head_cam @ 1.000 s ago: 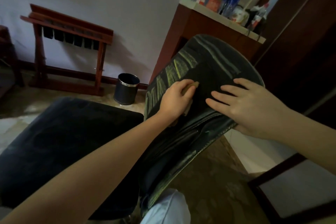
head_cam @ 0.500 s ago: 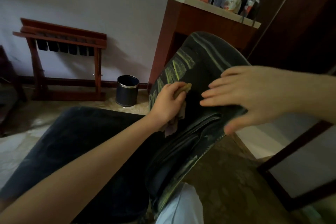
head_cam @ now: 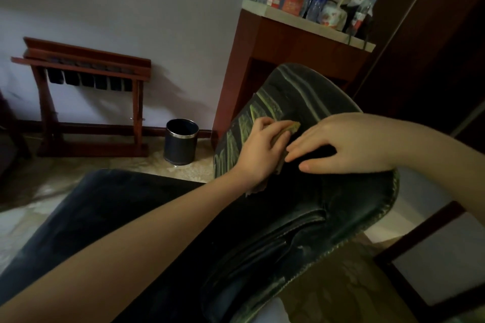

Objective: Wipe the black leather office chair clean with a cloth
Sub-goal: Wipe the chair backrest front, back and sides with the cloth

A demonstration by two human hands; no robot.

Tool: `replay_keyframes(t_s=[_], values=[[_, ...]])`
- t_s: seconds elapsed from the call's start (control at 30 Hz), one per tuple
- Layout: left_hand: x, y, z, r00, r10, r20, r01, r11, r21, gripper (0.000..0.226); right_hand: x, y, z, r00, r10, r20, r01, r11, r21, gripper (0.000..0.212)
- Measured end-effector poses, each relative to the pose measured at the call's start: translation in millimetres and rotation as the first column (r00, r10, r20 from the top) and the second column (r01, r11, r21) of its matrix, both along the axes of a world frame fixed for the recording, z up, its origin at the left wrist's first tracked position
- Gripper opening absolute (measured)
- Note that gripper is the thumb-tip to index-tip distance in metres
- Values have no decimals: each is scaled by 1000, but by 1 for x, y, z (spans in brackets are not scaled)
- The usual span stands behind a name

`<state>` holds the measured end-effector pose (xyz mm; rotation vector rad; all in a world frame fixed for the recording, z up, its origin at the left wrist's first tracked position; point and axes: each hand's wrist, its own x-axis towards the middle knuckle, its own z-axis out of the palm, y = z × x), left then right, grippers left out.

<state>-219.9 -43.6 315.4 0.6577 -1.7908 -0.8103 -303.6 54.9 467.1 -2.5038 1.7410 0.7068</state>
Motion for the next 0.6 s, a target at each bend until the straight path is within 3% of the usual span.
replay_keyframes(t_s=[0.17,0.33,0.6], values=[[-18,-20,-1,997,66,-41,-67,998,-17,29,-3,-1,-4,999,-6,-37,5,999,-35,57],[-34,-59,5,996,92,13,-93,995,29,31,-8,-6,-6,999,-33,-16,32,998,-55,57],[-37,-91,-26,983,149,111,-172,955,242,34,-4,-3,-6,997,-71,-19,70,996,-56,60]])
